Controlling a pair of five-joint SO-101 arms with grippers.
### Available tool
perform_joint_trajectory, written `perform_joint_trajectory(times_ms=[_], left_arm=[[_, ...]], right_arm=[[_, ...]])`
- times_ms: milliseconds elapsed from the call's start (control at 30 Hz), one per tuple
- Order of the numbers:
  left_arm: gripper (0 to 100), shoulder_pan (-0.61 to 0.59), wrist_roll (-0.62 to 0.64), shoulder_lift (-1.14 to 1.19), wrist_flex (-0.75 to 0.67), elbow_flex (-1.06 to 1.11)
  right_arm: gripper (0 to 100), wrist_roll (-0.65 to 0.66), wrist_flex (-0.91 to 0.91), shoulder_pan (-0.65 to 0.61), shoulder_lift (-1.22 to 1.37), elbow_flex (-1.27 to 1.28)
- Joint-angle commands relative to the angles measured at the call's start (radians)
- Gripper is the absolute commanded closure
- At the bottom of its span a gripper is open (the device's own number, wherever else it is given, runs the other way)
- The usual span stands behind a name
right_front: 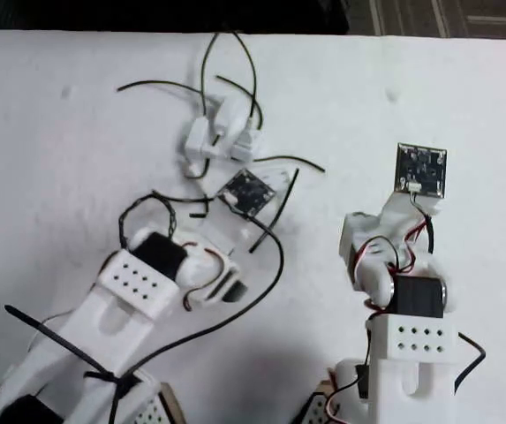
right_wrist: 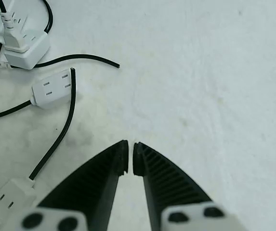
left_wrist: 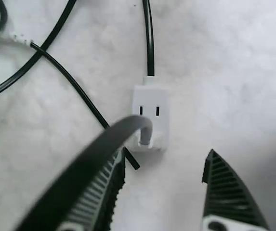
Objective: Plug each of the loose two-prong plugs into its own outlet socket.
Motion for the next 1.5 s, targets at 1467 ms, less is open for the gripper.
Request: perform_joint_trajectory(times_ms=[1467], left_arm=[[98, -0.295, -0.146, -0.041, -0.091, -0.19]], right_arm=[[97.5, 0.014, -0.013, -0.018, -0.01, 0.012]])
